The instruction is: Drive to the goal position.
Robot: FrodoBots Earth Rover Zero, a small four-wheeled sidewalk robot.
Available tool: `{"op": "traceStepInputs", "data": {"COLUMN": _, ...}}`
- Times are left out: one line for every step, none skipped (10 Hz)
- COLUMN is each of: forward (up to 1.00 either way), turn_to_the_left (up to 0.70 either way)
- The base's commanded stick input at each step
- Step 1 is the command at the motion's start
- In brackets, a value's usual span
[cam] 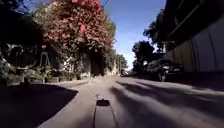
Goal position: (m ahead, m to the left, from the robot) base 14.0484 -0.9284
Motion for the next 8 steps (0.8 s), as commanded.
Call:
{"op": "traceStepInputs", "data": {"forward": 1.0, "turn_to_the_left": 0.0}}
{"op": "traceStepInputs", "data": {"forward": 1.0, "turn_to_the_left": 0.0}}
{"op": "traceStepInputs", "data": {"forward": 1.0, "turn_to_the_left": 0.0}}
{"op": "traceStepInputs", "data": {"forward": 1.0, "turn_to_the_left": 0.0}}
{"op": "traceStepInputs", "data": {"forward": 1.0, "turn_to_the_left": 0.0}}
{"op": "traceStepInputs", "data": {"forward": 1.0, "turn_to_the_left": 0.0}}
{"op": "traceStepInputs", "data": {"forward": 1.0, "turn_to_the_left": 0.0}}
{"op": "traceStepInputs", "data": {"forward": 1.0, "turn_to_the_left": 0.0}}
